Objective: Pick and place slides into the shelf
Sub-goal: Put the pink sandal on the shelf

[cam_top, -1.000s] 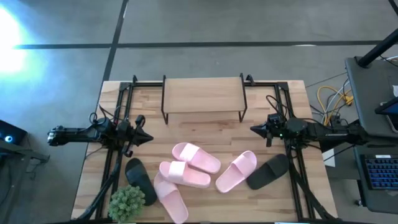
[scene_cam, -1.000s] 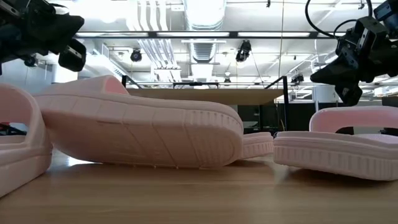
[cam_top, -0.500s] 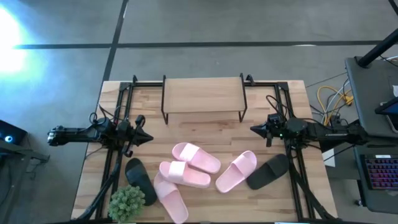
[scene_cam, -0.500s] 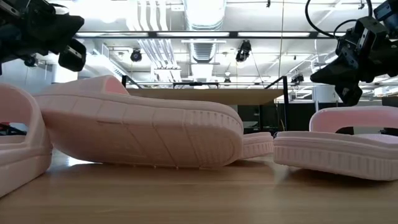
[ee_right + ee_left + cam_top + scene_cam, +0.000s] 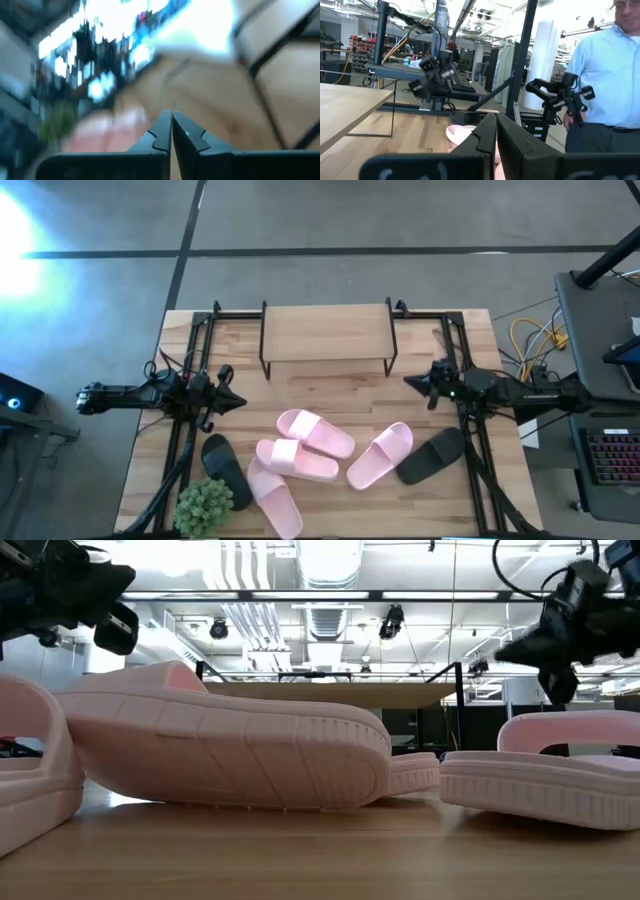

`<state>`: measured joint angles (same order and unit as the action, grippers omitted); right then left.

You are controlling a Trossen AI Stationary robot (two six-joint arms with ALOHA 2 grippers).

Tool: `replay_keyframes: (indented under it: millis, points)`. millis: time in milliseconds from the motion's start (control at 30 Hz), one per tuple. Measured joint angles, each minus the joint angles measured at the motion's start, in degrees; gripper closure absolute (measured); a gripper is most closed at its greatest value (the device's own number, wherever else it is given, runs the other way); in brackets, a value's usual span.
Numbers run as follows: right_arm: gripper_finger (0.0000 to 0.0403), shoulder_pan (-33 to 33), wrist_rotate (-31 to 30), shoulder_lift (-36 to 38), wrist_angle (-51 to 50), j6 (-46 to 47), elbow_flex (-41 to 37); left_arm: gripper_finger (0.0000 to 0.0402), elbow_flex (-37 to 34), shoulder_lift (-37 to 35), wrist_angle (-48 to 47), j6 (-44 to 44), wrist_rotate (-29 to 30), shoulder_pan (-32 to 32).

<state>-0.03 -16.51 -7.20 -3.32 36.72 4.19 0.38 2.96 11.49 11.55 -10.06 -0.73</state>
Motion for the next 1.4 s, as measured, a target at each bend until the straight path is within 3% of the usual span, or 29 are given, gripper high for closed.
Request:
replay_keyframes:
  millis: [100,533,700,867,1067,1233,1400]
  points:
    - [0.0394,0.0,-4.4,0.0,4.3,0.4,0.1,0.0402,0.0,-0.1,0.0,0.0,0.0,0.0]
    - [0.0394,0.0,-6.4,-0.1,6.4,2.9,0.0,0.0402,0.0,0.0,0.0,0.0,0.0,0.0]
    - [0.0394,-0.1,-10.9,-0.1,13.6,11.9,0.0,0.0402,0.0,0.0,0.0,0.0,0.0,0.0]
    - [0.0394,0.0,-0.9,-1.8,32.7,8.5,0.0,0.0402,0.0,0.0,0.0,0.0,0.0,0.0]
    - [0.0394,0.0,12.0,-9.0,52.3,6.6,0.1,0.0402,0.0,0.0,1.8,0.0,0.8,0.0]
    - [0.0394,0.5,20.2,-18.6,53.2,9.0,6.3,0.0402,0.0,-0.1,8.0,0.0,1.2,0.0]
    - [0.0394,0.4,29.0,-30.9,52.6,3.2,17.0,0.0402,0.0,0.0,12.0,-0.6,2.0,0.0]
